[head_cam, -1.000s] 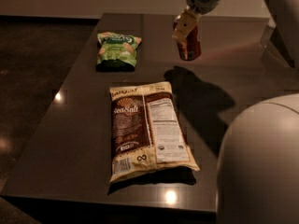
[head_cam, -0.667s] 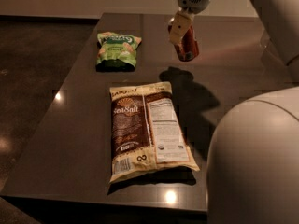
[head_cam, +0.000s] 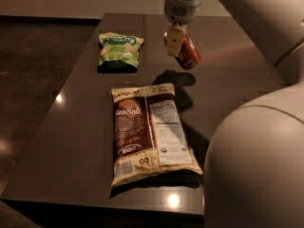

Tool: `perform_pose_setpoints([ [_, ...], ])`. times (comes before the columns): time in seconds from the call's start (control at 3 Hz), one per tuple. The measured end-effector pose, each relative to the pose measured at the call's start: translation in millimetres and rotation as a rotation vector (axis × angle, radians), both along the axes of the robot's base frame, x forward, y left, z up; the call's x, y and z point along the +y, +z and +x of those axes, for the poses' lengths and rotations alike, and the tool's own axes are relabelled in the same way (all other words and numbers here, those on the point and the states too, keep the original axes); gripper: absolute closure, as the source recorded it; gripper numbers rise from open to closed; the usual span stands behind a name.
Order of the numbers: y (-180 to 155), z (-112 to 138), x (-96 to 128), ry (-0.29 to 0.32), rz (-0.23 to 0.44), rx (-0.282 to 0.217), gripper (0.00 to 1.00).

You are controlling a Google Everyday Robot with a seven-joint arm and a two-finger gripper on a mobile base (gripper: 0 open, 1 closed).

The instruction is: Knock coke can over

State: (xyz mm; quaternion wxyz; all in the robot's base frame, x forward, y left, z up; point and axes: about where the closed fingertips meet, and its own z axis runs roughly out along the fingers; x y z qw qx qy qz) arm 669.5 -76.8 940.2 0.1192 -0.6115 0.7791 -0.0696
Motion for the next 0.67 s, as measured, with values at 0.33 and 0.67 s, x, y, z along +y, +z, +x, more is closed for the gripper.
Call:
perform_pose_setpoints([
  [0.33, -10.6, -3.7, 3.2, 0.025, -0.044, 0.015, 0.51],
  [0.67, -24.9, -6.4, 7.1, 0.054, -0.083, 0.036, 0.29],
])
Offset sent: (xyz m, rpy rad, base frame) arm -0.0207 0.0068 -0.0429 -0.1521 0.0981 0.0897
